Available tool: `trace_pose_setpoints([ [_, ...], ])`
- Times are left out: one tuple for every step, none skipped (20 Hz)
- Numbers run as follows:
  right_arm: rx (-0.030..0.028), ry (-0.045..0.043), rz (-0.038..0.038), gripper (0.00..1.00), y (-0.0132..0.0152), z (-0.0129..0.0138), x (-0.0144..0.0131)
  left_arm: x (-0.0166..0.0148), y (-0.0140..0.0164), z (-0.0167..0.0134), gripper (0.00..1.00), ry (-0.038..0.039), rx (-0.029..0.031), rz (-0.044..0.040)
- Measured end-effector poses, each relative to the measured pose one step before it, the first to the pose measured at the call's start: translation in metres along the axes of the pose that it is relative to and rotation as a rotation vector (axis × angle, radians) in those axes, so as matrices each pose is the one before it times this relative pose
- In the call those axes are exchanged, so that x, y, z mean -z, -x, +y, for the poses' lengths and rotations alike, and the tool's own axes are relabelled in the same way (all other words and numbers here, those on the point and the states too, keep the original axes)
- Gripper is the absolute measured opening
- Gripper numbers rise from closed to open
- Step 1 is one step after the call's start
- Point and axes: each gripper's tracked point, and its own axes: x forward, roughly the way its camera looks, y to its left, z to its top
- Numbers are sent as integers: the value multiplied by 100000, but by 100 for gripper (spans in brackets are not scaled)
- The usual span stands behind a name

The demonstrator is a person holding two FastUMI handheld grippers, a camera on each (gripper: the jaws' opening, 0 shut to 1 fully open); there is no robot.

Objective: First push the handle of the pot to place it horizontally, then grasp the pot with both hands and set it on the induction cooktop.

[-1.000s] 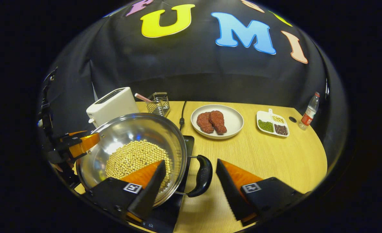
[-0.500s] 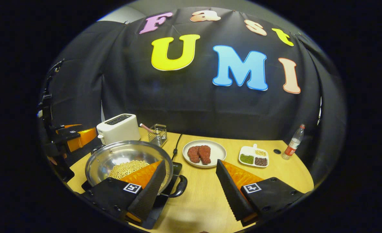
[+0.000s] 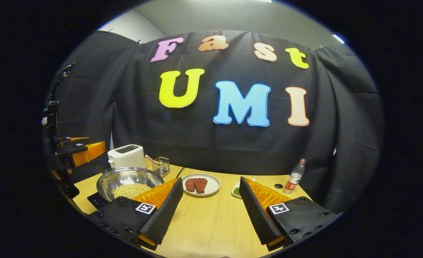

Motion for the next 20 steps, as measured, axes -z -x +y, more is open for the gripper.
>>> trace_pose_setpoints([
  [114,-500,-800,99,1059,-1032,-119,-694,984,-881,84,137,-112,-889],
  [-84,-346,-826,96,1049,-816,-181,-760,1302,-975,83,391,216,-941],
  [246,-314,-856,97,954,-940,-120,-757,1327,-1017,82,273,438,-933],
  [223,-423,-699,97,1124,-924,-207,-428,885,-777,82,-180,-238,-624],
  [-145,-837,-844,96,1042,-594,-420,-497,1287,-756,86,-324,8,-374],
  [-313,-796,-1429,99,1083,-624,-440,-516,1366,-762,85,-234,154,-775],
  [-190,-263,-1180,99,1195,-751,-243,-595,1289,-748,84,-592,112,-883],
  [-65,146,-815,99,970,-611,-254,-529,1298,-435,83,-929,-310,-623],
  [-321,269,-227,96,933,-505,-112,-541,1261,-410,82,-774,-341,-563],
  [-380,-137,-68,96,939,-393,-45,-886,1711,-391,82,-343,237,-870],
  [-57,-501,-289,99,882,-358,-181,-649,1110,-453,82,-160,481,-693],
  [184,-631,-745,98,786,-292,-192,-570,1092,-459,82,-280,426,-775],
  [443,-385,-879,96,850,-264,-276,-618,1006,-283,82,-470,464,-1001],
  [606,-89,-1131,98,725,-241,-283,-558,865,-64,82,-672,413,-1089],
  [635,221,-856,96,767,-231,-296,-589,804,-108,82,-614,717,-1115],
  [705,294,-731,96,650,-144,-218,-334,747,-253,82,-426,754,-958],
  [683,189,-634,96,594,-185,-221,-365,624,-43,82,-109,891,-695],
  [860,-9,-599,99,553,-82,-223,-162,611,34,82,37,749,-379],
  [1100,-447,-291,98,455,-83,-141,-53,575,113,84,219,531,78],
  [1002,-650,-266,98,588,-17,-266,-17,439,245,82,259,371,172],
])
